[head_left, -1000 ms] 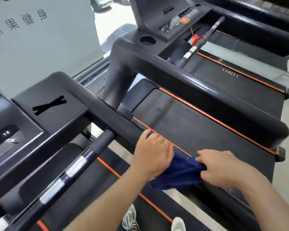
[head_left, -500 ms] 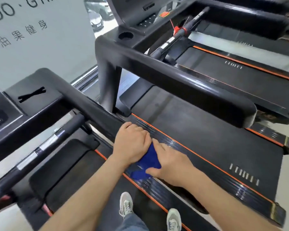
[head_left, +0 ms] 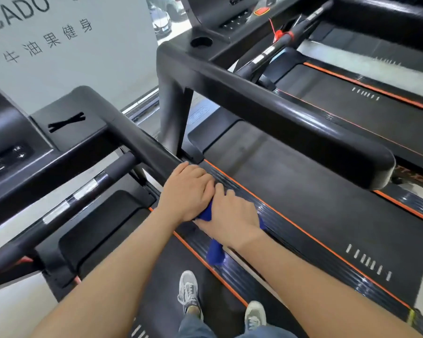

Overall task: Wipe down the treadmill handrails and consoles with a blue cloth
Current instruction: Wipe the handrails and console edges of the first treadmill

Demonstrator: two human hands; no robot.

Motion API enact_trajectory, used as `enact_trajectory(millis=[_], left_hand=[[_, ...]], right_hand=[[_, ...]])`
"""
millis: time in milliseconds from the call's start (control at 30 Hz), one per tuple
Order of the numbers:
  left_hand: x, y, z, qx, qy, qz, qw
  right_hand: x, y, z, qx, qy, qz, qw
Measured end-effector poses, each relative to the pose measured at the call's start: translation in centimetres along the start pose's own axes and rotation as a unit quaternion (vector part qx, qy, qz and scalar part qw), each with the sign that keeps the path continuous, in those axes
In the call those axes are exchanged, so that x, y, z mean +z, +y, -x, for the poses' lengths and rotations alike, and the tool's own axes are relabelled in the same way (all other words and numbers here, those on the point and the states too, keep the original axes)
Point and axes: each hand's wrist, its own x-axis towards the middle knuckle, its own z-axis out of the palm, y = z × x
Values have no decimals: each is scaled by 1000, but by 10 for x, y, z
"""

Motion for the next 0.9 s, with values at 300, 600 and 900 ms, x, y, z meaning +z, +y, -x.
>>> enact_trajectory(millis=[300, 600, 900], left_hand=[[-11, 77, 4, 30, -35, 8, 999], [-11, 146, 19, 96, -88, 48, 990], [-7, -30, -15, -109, -20, 96, 989]], right_hand=[[-10, 72, 50, -8, -108, -79, 991], [-25, 126, 98, 10, -233, -192, 953], [-1, -13, -11, -39, -20, 29, 999]])
